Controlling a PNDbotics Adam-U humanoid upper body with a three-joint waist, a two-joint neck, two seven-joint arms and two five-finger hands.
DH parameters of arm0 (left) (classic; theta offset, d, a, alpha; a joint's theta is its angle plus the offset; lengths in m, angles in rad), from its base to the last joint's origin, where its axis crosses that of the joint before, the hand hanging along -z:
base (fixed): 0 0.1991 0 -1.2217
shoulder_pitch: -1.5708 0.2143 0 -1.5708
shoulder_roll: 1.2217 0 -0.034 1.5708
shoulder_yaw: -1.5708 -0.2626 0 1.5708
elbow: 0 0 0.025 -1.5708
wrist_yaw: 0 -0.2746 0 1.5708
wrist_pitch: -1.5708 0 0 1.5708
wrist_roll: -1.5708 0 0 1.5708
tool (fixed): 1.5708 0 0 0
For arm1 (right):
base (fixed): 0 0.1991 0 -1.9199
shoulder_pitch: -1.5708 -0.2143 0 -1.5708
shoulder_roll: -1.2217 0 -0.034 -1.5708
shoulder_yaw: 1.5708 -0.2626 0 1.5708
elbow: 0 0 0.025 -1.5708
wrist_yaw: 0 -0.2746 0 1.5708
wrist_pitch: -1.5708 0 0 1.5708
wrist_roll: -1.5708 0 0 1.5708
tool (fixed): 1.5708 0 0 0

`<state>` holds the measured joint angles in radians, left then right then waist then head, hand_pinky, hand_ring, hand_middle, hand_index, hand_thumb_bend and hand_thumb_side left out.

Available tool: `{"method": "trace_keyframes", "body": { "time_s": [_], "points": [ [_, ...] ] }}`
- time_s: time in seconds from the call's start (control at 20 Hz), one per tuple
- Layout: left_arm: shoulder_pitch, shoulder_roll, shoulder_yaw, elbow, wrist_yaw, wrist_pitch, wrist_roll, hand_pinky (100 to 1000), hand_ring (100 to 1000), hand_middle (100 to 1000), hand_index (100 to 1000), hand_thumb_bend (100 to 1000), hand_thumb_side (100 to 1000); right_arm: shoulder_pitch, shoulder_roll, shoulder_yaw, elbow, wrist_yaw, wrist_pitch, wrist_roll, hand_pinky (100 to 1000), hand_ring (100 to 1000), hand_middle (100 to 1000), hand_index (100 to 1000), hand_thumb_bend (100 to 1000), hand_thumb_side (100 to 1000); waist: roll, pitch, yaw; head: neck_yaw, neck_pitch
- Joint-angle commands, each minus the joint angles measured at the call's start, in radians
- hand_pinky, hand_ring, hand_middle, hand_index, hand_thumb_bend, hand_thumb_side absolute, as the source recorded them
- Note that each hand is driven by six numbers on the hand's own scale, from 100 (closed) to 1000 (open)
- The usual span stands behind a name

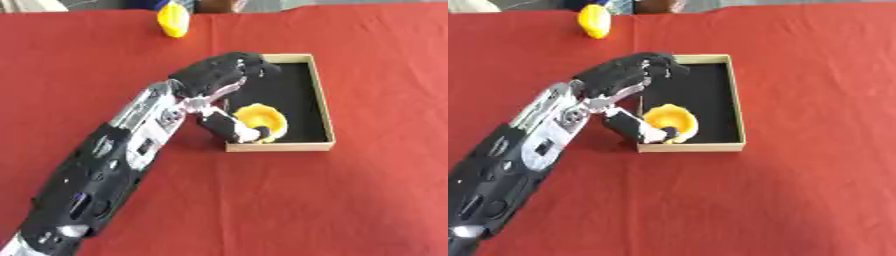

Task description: Pick up objects on the table and place them in the box.

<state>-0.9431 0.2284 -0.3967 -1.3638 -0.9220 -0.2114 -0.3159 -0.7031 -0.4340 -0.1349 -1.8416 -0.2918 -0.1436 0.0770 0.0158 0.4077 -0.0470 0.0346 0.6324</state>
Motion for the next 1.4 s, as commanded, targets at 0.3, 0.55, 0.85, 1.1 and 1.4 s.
{"method": "trace_keyframes", "body": {
  "time_s": [0.3,0.55,0.85,1.1,1.4],
  "points": [
    [-0.026,0.05,0.058,-0.104,0.054,0.044,0.063,957,987,818,936,342,483,-0.009,-0.016,-0.007,-0.008,-0.004,-0.002,0.001,955,963,795,864,100,712,-0.008,-0.028,0.005,0.001,-0.003],
    [-0.077,0.187,0.161,-0.124,0.113,0.142,0.096,946,977,816,930,359,420,-0.01,-0.028,-0.008,-0.011,0.0,-0.006,-0.004,954,961,795,864,100,709,0.0,-0.031,0.008,-0.013,0.0],
    [-0.178,0.278,0.252,0.125,0.091,0.168,0.107,941,971,823,937,382,416,-0.01,-0.033,-0.007,-0.01,0.002,-0.005,-0.005,955,963,796,864,100,712,0.012,-0.026,-0.012,-0.014,-0.01],
    [-0.246,0.269,0.299,0.283,0.041,0.167,0.145,936,968,825,936,414,415,-0.023,-0.036,-0.007,-0.011,0.001,-0.009,-0.003,954,961,796,864,100,710,0.02,-0.011,-0.054,0.006,-0.02],
    [-0.32,0.265,0.351,0.415,-0.046,0.196,0.16,938,972,834,930,462,404,-0.044,-0.037,0.0,-0.012,-0.003,-0.013,0.005,956,965,797,864,100,715,0.029,0.017,-0.091,0.044,-0.041]
  ]
}}
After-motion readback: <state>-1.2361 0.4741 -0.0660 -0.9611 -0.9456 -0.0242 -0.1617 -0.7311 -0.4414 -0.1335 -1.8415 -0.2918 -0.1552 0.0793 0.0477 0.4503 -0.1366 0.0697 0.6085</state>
